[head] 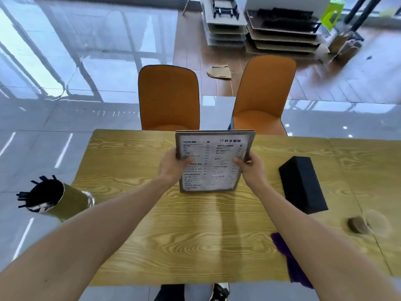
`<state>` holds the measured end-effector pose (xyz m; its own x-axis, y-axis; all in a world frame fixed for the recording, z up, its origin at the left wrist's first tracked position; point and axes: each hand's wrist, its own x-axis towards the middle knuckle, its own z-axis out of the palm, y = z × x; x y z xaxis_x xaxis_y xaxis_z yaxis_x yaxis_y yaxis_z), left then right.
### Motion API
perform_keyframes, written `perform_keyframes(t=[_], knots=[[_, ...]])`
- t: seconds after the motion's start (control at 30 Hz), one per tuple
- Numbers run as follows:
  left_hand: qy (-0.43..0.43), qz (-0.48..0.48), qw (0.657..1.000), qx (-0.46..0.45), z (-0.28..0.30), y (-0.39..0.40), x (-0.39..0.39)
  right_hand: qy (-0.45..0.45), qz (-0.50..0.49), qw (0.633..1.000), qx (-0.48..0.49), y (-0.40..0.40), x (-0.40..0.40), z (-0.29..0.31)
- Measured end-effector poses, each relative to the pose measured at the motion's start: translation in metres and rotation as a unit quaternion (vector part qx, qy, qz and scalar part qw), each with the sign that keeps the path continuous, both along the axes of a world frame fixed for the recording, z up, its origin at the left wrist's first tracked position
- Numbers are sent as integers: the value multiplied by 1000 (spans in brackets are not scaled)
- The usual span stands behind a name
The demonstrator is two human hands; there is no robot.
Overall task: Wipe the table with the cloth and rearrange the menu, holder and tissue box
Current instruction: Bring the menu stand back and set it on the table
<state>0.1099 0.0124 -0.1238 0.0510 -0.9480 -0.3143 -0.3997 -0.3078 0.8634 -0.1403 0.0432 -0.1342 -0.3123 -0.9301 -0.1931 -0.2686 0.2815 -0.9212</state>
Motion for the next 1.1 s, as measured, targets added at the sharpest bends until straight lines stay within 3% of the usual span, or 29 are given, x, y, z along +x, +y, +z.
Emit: perform_keyframes(t=[0.43, 1.1], knots=[[-5, -19, 1000, 11, -16, 22, -74, 35, -41, 998, 20, 36, -70, -18], [-32, -37, 999, 3, -24, 5, -95, 31, -51, 998, 30, 26, -93, -31]])
